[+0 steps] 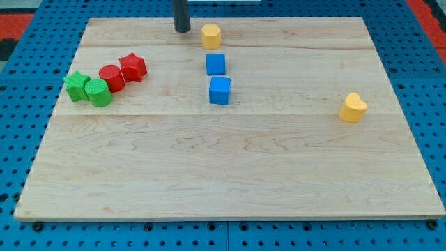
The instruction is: Slide the red star towards blue cube
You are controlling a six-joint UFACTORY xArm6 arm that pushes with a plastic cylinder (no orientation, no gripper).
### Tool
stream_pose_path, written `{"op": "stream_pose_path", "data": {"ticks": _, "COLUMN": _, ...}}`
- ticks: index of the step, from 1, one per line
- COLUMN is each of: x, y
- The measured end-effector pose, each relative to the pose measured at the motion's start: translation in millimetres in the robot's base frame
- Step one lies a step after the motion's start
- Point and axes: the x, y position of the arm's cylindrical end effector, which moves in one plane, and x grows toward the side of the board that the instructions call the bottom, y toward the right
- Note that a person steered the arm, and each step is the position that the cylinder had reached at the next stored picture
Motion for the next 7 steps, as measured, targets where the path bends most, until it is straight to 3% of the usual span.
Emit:
{"op": "stream_pose_path", "data": {"ticks": 2, "x": 40, "y": -65}}
{"op": "stream_pose_path", "data": {"ticks": 3, "x": 69, "y": -69}}
{"op": "stream_pose_path", "data": {"ticks": 6, "x": 69, "y": -79}}
{"op": "stream_pose_path", "data": {"ticks": 7, "x": 53, "y": -111}}
